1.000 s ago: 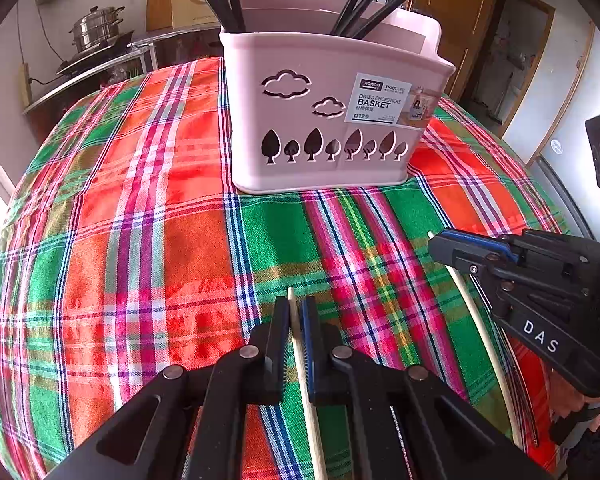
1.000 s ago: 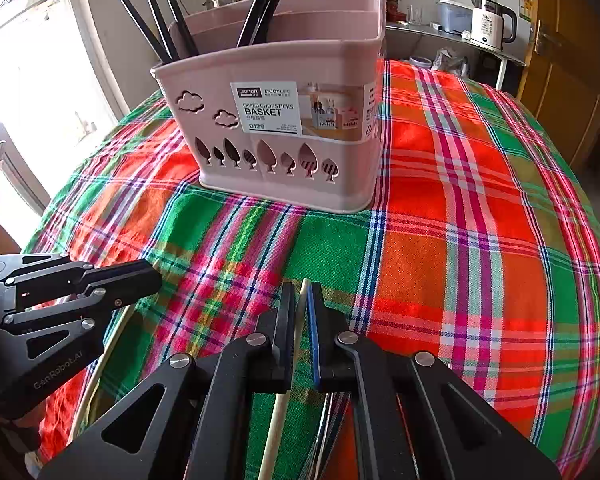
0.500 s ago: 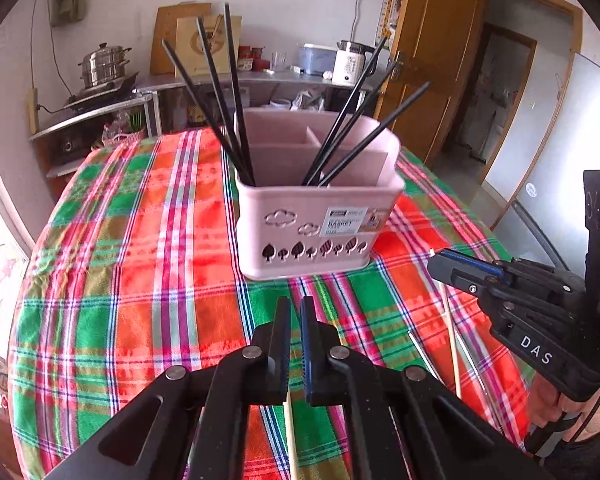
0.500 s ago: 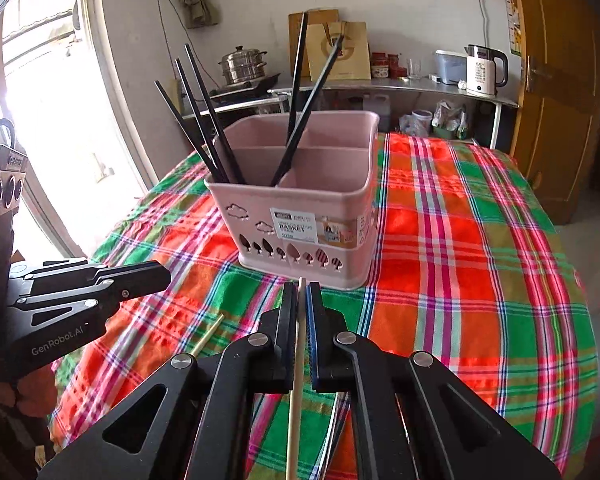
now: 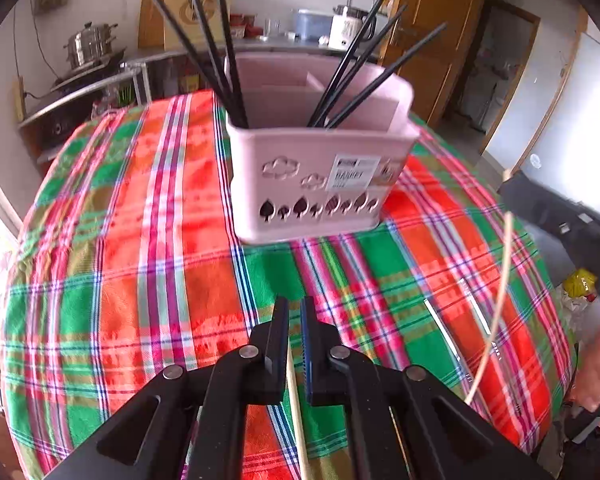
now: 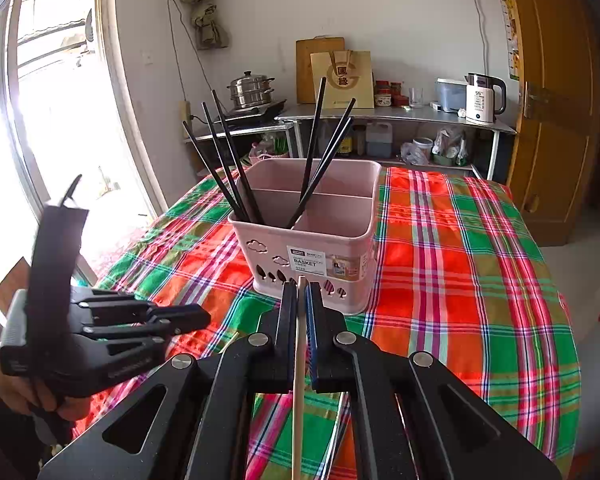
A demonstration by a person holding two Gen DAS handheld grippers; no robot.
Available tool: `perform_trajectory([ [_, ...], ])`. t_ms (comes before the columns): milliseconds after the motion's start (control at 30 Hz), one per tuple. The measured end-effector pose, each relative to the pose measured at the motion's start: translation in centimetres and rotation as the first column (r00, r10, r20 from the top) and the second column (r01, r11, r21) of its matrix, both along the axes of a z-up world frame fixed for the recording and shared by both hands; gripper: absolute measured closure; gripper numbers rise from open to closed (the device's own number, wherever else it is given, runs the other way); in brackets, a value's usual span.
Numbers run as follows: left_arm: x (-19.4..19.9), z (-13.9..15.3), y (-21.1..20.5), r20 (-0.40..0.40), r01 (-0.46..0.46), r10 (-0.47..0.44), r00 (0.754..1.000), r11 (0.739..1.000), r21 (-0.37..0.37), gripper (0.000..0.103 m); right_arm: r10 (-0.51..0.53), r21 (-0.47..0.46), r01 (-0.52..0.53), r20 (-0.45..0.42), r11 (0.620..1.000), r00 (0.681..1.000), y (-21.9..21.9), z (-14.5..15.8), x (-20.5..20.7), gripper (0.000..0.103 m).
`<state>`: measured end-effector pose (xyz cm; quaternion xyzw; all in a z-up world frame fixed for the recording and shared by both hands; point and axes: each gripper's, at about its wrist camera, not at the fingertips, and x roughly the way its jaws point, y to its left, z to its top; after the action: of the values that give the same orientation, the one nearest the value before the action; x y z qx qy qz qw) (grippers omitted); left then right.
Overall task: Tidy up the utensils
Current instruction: 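Close the left gripper on a light chopstick while the right gripper grasps another, then lift the light chopsticks with both grippers and carry them above the pink basket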
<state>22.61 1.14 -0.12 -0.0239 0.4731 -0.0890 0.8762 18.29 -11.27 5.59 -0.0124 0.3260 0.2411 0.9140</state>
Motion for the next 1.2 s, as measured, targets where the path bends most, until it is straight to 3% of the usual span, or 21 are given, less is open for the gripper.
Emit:
perform_trajectory([
  [200,2.0,-3.9,0.4,-0.098,-0.021,0.022,0.995,1.000,0.020,0.098,0.007,-0.007,-0.007,-0.006,1.000,1.000,0.0,-0.3,0.4,0.099],
  [333,2.6,-4.3,0.0,-0.112,-0.001,0.003,0.994,1.000,0.015,0.096,0.006,-0.009,-0.006,-0.010,1.000,1.000,0.1,-0.4,0.6,0.098],
  [533,2.8,-4.3,-0.8,-0.103,0.025,-0.018,0.995,0.997,0.070,0.096,0.007,-0.009,-0.008,-0.011,1.000,1.000,0.1,-0.5,0.6,0.098],
  [667,2.7,-3.9,-0.4,-0.095,0.008,-0.004,0.995,0.999,0.044,0.099,0.005,-0.005,-0.005,-0.011,1.000,1.000,0.0,-0.5,0.7,0.099],
  [933,1.1,2.0,0.7,0.045,-0.026,0.026,0.999,1.000,-0.017,0.099,0.007,0.015,-0.007,0.024,1.000,1.000,-0.1,0.9,0.0,0.099],
  [1200,-1.1,9.4,1.4,0.236,-0.022,0.038,0.971,0.997,-0.068,0.100,0.010,0.033,-0.012,0.067,0.999,0.998,0.0,2.4,-0.8,0.098],
])
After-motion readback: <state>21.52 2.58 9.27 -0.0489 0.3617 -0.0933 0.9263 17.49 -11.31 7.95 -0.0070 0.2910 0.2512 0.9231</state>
